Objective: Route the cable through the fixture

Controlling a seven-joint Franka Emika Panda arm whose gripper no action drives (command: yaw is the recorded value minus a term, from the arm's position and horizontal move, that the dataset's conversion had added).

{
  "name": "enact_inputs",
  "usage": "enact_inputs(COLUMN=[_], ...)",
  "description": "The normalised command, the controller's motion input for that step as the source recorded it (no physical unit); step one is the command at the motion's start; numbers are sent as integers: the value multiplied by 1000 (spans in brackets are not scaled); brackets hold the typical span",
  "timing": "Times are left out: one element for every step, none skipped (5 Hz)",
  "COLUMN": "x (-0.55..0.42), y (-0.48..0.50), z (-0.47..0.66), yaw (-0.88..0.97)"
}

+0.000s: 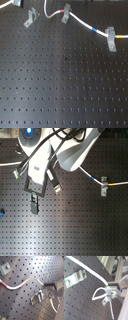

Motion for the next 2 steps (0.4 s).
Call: enact_inputs(x=[90,76], y=[140,475], z=[172,325], yaw=[0,291])
